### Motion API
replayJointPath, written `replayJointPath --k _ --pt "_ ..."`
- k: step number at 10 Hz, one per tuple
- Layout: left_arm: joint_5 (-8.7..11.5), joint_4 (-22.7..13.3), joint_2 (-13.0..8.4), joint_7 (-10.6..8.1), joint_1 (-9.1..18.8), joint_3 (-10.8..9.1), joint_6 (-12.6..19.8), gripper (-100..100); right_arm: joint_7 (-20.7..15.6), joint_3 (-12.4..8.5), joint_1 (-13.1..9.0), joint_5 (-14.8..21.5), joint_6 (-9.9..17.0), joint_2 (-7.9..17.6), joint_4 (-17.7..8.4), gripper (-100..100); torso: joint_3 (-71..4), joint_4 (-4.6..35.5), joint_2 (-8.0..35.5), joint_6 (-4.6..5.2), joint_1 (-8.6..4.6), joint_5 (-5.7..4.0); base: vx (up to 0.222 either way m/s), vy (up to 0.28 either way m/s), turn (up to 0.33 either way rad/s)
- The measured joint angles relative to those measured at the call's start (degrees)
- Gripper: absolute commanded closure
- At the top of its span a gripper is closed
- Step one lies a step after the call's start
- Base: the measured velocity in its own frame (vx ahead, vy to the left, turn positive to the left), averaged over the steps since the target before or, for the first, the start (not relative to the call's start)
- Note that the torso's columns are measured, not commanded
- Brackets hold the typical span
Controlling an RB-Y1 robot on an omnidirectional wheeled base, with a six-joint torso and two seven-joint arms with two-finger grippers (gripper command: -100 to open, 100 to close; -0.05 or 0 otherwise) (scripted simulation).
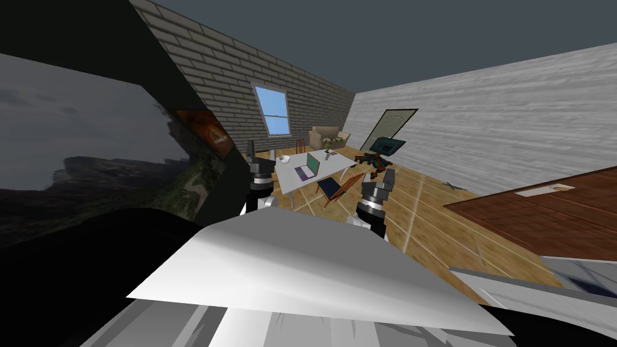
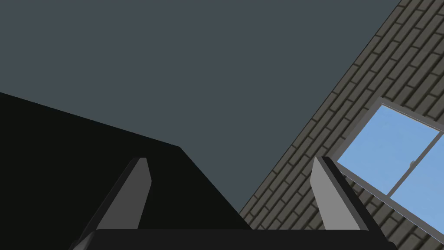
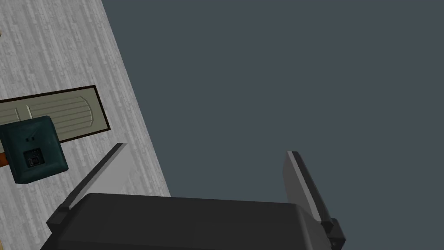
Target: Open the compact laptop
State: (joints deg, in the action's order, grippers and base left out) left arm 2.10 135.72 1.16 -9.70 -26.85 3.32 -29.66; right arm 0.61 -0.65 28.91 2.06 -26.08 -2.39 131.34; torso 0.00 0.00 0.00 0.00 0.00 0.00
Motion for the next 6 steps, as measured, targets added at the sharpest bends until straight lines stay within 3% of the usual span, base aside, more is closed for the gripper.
replayJointPath --k 2,6 --pt "0.0 0.0 0.0 0.00 0.0 0.00 0.0 0 0.0 0.0 0.0 0.0 0.0 0.0 0.0 0 -12.0 6.0 6.0 0.00 0.00 0.00 0.000 0.000 0.000" --pt "0.0 0.0 0.0 0.00 0.0 0.00 0.0 0 0.0 0.0 0.0 0.0 0.0 0.0 0.0 0 -45.4 22.7 22.7 0.00 0.00 0.00 0.000 0.000 0.000"
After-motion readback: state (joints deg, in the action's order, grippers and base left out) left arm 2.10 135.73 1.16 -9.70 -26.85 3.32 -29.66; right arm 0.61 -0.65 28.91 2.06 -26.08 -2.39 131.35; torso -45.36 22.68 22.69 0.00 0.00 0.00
